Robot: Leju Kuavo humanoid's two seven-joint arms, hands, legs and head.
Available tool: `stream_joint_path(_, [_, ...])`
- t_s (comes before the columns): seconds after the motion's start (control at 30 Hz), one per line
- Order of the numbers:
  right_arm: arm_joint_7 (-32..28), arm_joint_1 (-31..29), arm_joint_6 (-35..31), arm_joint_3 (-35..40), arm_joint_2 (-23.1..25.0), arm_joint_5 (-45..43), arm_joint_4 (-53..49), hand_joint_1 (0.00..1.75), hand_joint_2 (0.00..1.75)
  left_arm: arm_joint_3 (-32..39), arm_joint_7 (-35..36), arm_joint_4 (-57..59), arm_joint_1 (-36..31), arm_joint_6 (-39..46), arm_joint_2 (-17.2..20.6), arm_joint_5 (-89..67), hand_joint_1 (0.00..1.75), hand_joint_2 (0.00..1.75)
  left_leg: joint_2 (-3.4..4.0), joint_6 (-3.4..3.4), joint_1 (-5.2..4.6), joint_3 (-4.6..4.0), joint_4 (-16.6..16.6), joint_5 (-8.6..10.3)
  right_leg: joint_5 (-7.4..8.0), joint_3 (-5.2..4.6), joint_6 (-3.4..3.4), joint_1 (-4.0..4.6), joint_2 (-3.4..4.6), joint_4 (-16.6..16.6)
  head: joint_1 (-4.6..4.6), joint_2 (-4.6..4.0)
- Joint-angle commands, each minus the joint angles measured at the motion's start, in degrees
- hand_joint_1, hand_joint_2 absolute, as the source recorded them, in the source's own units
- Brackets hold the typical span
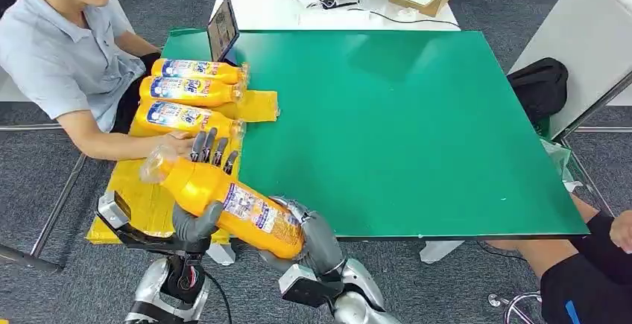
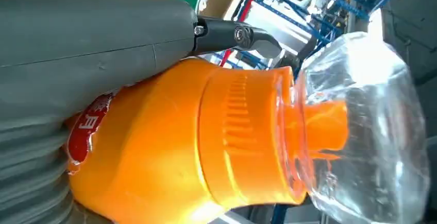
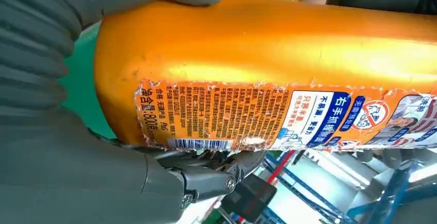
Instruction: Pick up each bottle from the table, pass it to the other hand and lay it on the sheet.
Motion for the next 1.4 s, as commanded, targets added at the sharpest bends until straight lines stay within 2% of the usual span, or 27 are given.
stream_joint_path(0.03, [-0.9,0.2,0.5,1.8,-1.7,-2.7,-0.7,1.75,1.75,-4.0,-0.2,2.0,-2.7,-6.0,2.9,-4.2,1.75,1.75,-0.11,-0.06,0.04,0.28,0.0,-0.12,-0.16,0.31,-0.13,0.05,-0.10,0.0,0.00,0.00])
stream_joint_path(0.13, [-0.9,-0.8,0.9,0.2,-2.2,-3.4,-2.1,1.75,1.75,-6.7,-0.1,2.9,-2.4,-9.2,4.2,-6.1,1.75,1.75,-0.07,-0.04,0.03,0.17,0.0,-0.07,-0.09,0.19,-0.09,0.03,-0.06,0.0,0.02,0.00])
stream_joint_path(0.17, [-0.9,-1.3,1.1,-0.4,-2.3,-3.5,-2.5,1.75,1.75,-7.8,-0.4,3.7,-2.5,-10.4,4.7,-6.8,1.66,1.75,-0.07,-0.07,0.04,0.34,0.0,-0.16,-0.19,0.35,-0.14,0.05,-0.06,0.0,-0.02,0.00])
stream_joint_path(0.2, [-0.9,-1.6,1.1,-0.7,-2.3,-3.5,-2.6,1.75,1.75,-8.6,0.0,4.5,-2.6,-11.4,5.1,-7.1,1.50,1.75,-0.05,-0.04,0.01,0.21,0.0,-0.08,-0.10,0.23,-0.09,0.01,-0.04,0.0,0.02,0.00])
stream_joint_path(0.23, [-0.9,-1.7,1.1,-0.9,-2.3,-3.4,-2.7,1.75,1.75,-8.8,0.0,4.9,-2.7,-11.6,5.2,-7.3,1.47,1.75,-0.03,-0.03,0.00,0.12,0.0,-0.03,-0.04,0.14,-0.06,0.01,-0.03,0.0,0.00,0.00])
stream_joint_path(0.4, [-0.9,-1.7,1.1,-0.9,-2.3,-3.4,-2.7,1.75,1.75,-8.8,0.0,4.9,-2.7,-11.6,5.2,-7.3,1.47,1.75,0.04,-0.03,-0.01,0.19,-0.1,-0.06,-0.05,0.21,-0.07,-0.01,0.05,0.0,0.02,0.00])
stream_joint_path(0.43, [-0.9,-1.7,0.9,-0.8,-2.3,-3.2,-2.7,1.75,1.75,-9.3,-0.6,5.2,-2.8,-12.1,5.5,-8.2,1.38,1.75,0.06,-0.06,0.00,0.31,0.0,-0.14,-0.12,0.32,-0.11,0.01,0.08,0.0,0.02,0.00])
stream_joint_path(0.47, [-0.9,-2.1,0.7,-0.9,-2.5,-3.1,-3.0,1.75,1.75,-10.5,-0.5,6.3,-3.2,-12.8,6.1,-9.6,0.68,1.75,0.03,-0.04,-0.02,0.24,-0.1,-0.07,-0.07,0.24,-0.08,-0.02,0.05,0.0,0.02,0.00])
stream_joint_path(0.5, [-0.9,-2.3,0.7,-1.1,-2.6,-3.2,-3.1,1.75,1.75,-11.3,-0.6,7.0,-3.4,-13.5,6.4,-10.4,0.19,1.75,0.02,-0.03,-0.03,0.17,-0.1,-0.04,-0.05,0.19,-0.06,-0.02,0.03,0.0,0.02,0.00])
stream_joint_path(0.53, [-0.9,-2.5,0.7,-1.2,-2.6,-3.2,-3.0,1.75,1.75,-11.6,-1.2,7.5,-3.5,-13.4,6.5,-11.2,0.24,1.75,0.04,-0.05,-0.01,0.30,-0.1,-0.11,-0.10,0.31,-0.11,0.00,0.06,0.0,0.02,0.00])
stream_joint_path(0.6, [-0.9,-2.7,0.3,-1.8,-2.8,-3.1,-3.2,1.75,1.75,-12.1,-1.7,8.5,-3.6,-12.6,6.5,-12.9,0.93,1.75,0.01,-0.03,-0.03,0.16,-0.1,-0.04,-0.04,0.18,-0.06,-0.02,0.02,0.0,0.02,0.00])
stream_joint_path(0.63, [-0.9,-2.7,0.3,-1.9,-2.8,-3.2,-3.3,1.75,1.75,-12.1,-1.8,8.7,-3.6,-12.5,6.4,-13.0,1.15,1.75,0.01,-0.02,-0.03,0.15,-0.1,-0.03,-0.03,0.17,-0.05,-0.02,0.02,0.0,0.02,0.00])
stream_joint_path(0.67, [-0.9,-2.7,0.3,-2.1,-3.0,-3.3,-3.5,1.75,1.75,-12.3,-1.8,9.1,-3.8,-12.5,6.4,-13.1,1.75,1.75,0.04,-0.05,-0.01,0.29,0.0,-0.11,-0.09,0.30,-0.09,0.00,0.06,0.0,0.02,0.00])
stream_joint_path(0.8, [-0.9,-2.7,-0.2,-2.5,-3.1,-3.2,-4.1,1.75,1.75,-12.1,-1.8,9.8,-4.3,-12.1,6.3,-13.1,1.75,1.75,0.09,-0.03,-0.03,0.20,0.0,-0.07,-0.05,0.22,-0.07,-0.03,0.11,0.0,0.02,0.00])
stream_joint_path(0.83, [-0.9,-2.7,-0.4,-2.5,-3.2,-3.1,-4.0,1.71,1.75,-11.7,-1.7,10.0,-4.5,-11.7,6.1,-12.8,1.75,1.75,0.12,-0.05,-0.03,0.32,0.0,-0.14,-0.11,0.32,-0.11,-0.02,0.14,0.0,0.02,0.00])
stream_joint_path(0.87, [-0.9,-2.8,-0.6,-2.6,-3.2,-3.1,-4.0,1.48,1.75,-11.4,-1.4,10.2,-4.6,-11.4,5.8,-12.4,1.75,1.75,0.09,-0.04,-0.03,0.22,0.0,-0.09,-0.06,0.25,-0.08,-0.02,0.11,0.0,0.02,0.00])
stream_joint_path(0.9, [-0.9,-2.8,-0.6,-2.6,-3.2,-3.2,-4.1,1.41,1.75,-11.0,-1.0,10.3,-4.8,-11.2,5.6,-11.9,1.75,1.75,0.08,-0.04,-0.02,0.17,0.0,-0.06,-0.03,0.20,-0.07,-0.01,0.10,0.0,0.02,0.00])
stream_joint_path(1.03, [-0.9,-2.8,-0.6,-2.6,-3.2,-3.2,-4.1,1.41,1.75,-11.0,-1.0,10.3,-4.8,-11.2,5.6,-11.9,1.75,1.75,0.08,-0.02,-0.03,0.13,-0.1,-0.04,-0.02,0.15,-0.06,-0.02,0.10,0.0,0.02,0.00])
stream_joint_path(1.1, [-0.9,-2.9,-0.7,-2.6,-3.3,-3.4,-3.9,0.02,1.75,-10.4,-0.2,10.4,-4.9,-11.0,5.4,-10.6,1.75,1.75,0.09,-0.04,-0.01,0.21,0.0,-0.09,-0.05,0.23,-0.08,-0.01,0.12,0.0,0.04,0.00])
stream_joint_path(1.4, [-0.9,-2.8,-3.1,-2.5,-3.9,-4.3,-3.7,0.00,1.75,-6.0,3.7,10.8,-6.9,-2.9,4.2,-8.6,1.75,1.75,0.05,-0.04,0.00,0.19,0.0,-0.08,-0.05,0.22,-0.08,0.00,0.07,0.0,0.02,0.00])
